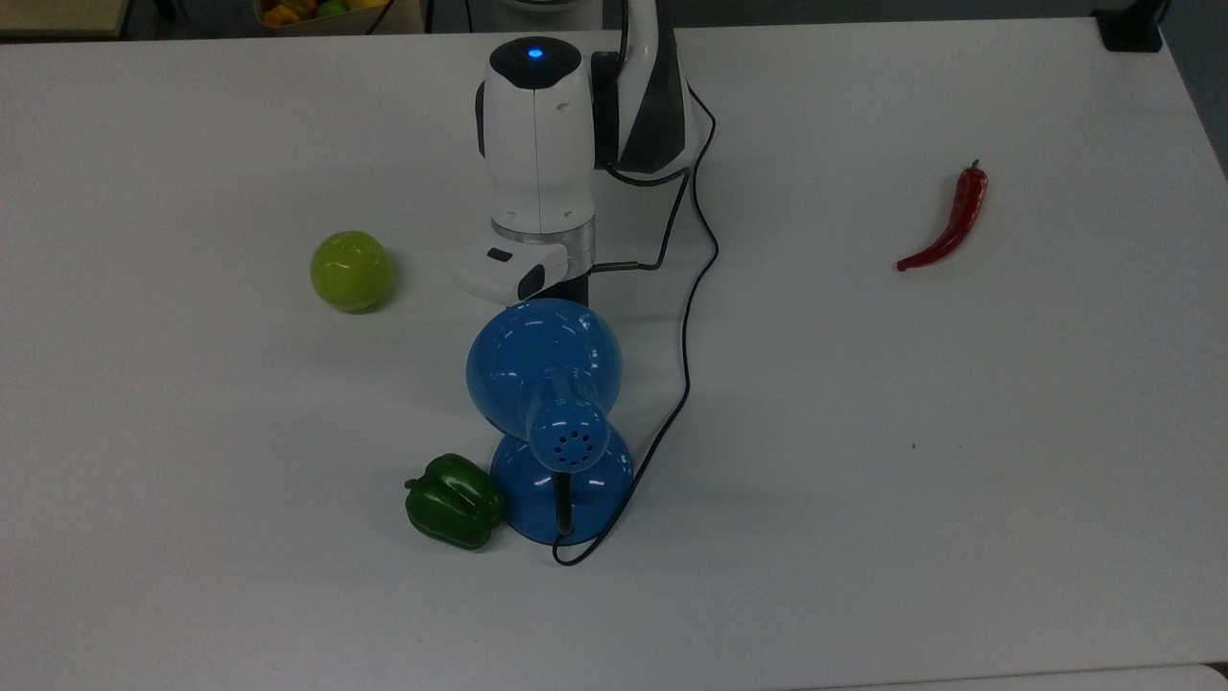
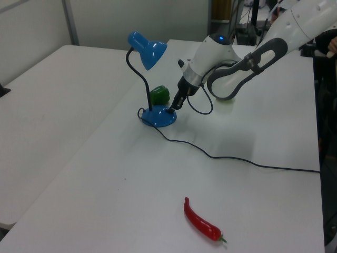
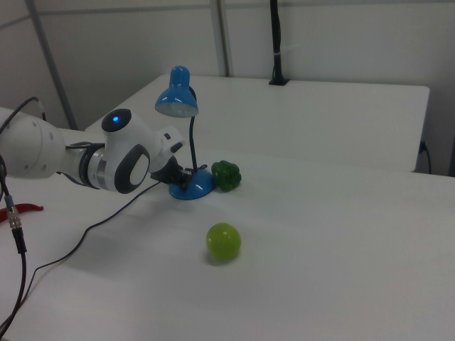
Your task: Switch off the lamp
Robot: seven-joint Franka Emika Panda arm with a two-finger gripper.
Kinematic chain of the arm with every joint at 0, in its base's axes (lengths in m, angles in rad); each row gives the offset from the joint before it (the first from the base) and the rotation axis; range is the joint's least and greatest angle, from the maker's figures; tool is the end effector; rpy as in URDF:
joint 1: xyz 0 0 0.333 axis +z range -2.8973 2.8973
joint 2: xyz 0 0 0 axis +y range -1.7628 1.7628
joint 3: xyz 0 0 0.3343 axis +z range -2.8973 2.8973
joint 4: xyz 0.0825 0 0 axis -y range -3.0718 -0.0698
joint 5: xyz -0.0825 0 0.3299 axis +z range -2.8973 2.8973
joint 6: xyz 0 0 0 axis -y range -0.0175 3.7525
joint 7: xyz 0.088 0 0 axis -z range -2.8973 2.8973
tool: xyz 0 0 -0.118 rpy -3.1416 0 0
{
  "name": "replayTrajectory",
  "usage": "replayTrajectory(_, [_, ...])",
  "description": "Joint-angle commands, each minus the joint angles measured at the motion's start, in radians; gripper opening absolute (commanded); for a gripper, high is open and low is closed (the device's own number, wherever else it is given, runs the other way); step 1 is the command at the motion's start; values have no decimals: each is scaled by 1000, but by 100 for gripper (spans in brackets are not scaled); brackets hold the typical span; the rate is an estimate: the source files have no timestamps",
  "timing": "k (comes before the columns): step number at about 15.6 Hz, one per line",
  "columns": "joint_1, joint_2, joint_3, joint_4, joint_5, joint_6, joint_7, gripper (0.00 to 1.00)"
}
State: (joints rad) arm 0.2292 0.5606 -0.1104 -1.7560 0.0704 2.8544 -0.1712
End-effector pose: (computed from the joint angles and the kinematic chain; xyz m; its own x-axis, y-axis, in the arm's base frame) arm 0.6759 0.0899 0.3547 0.8256 0.2473 0.5072 0.2319 -0.9681 0.0945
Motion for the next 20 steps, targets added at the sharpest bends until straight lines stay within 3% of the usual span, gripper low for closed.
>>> replayTrajectory(1, [10,2,-3,-5,6,8,6,0])
replayTrajectory(4, [12,-57,-3,-49,6,-53,4,0])
replayTrajectory(8, [1,-188,-3,-43,-1,-401,-17,1])
replayTrajectory(9, [-1,-218,-3,-42,-3,-468,-19,4])
replayTrajectory(11, [-1,-277,-6,-42,-17,-605,-18,20])
replayTrajectory(14, [-2,-369,-14,-42,-26,-780,-11,57])
replayTrajectory(16, [-17,-436,-14,-42,-26,-874,-5,100])
replayTrajectory(20, [-24,-557,-15,-39,-23,-995,-2,100])
